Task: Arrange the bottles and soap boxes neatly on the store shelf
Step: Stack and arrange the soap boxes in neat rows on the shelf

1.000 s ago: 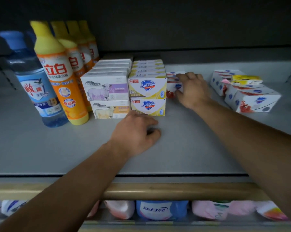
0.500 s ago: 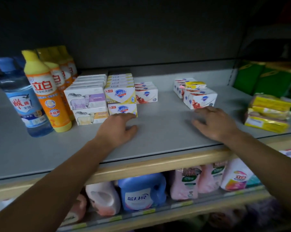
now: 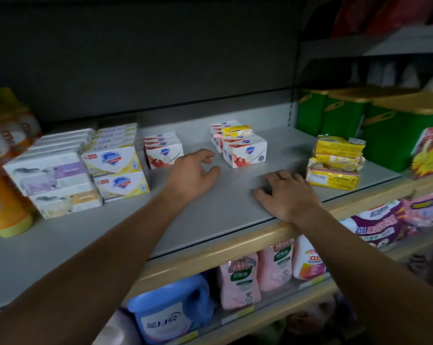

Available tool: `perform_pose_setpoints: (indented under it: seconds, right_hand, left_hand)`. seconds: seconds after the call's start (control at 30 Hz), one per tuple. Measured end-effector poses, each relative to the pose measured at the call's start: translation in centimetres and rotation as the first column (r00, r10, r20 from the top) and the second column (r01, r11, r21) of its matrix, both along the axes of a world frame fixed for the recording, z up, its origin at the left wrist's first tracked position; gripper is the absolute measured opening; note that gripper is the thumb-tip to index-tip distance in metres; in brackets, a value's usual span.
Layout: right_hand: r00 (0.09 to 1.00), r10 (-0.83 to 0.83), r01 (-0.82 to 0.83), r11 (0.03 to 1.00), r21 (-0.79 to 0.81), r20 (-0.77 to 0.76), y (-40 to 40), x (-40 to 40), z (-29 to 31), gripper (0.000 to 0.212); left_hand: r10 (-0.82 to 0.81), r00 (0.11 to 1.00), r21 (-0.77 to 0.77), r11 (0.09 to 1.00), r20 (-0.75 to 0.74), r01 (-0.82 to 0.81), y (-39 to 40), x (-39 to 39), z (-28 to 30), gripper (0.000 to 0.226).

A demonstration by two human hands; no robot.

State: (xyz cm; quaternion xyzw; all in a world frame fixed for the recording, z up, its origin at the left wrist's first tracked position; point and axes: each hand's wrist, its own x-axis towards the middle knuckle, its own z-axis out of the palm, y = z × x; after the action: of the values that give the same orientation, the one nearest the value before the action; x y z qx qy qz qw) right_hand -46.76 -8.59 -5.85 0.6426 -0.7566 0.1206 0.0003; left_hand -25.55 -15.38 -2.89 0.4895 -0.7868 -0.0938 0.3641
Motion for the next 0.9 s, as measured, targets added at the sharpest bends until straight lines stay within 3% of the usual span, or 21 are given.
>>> perform_pose_setpoints:
  seconds: [0.17, 0.33, 0.53, 0.8, 0.9]
  right_hand:
    - [1.000, 0.009, -0.009, 0.999, -0.035, 0.009, -0.4, -0.3, -0.4, 0.061]
    - [1.000, 0.013, -0.012, 0.998, -0.054, 0.020, -0.5, -0.4, -0.5, 0.060]
    - [0.999, 0.018, -0.016, 0.998, -0.060, 0.033, -0.5, -0.4, -0.5, 0.059]
    - [0.999, 0.012, -0.009, 0.998, -0.056, 0.045, -0.2, -0.5, -0.3, 0.057]
    - [0.998, 0.030, -0.039, 0.987, -0.155, -0.061, 0.1, -0.1, 0.0, 0.058]
  left_hand:
    - [0.004, 0.998, -0.047, 0.999, 0.065, -0.001, -4.2, -4.7, 0.2, 0.046]
    - [0.074, 0.975, -0.002, 0.997, 0.211, -0.076, -7.2, -7.5, -0.9, 0.058]
    - [0.065, 0.984, -0.165, 0.986, 0.164, -0.038, -5.4, -7.9, -1.9, 0.050]
    - [-0.038, 0.976, 0.099, 0.993, -0.215, 0.061, 0.5, -1.4, 0.7, 0.031]
    - [-0.016, 0.948, 0.185, 0.980, -0.319, 0.078, 2.9, 3.4, 1.0, 0.025]
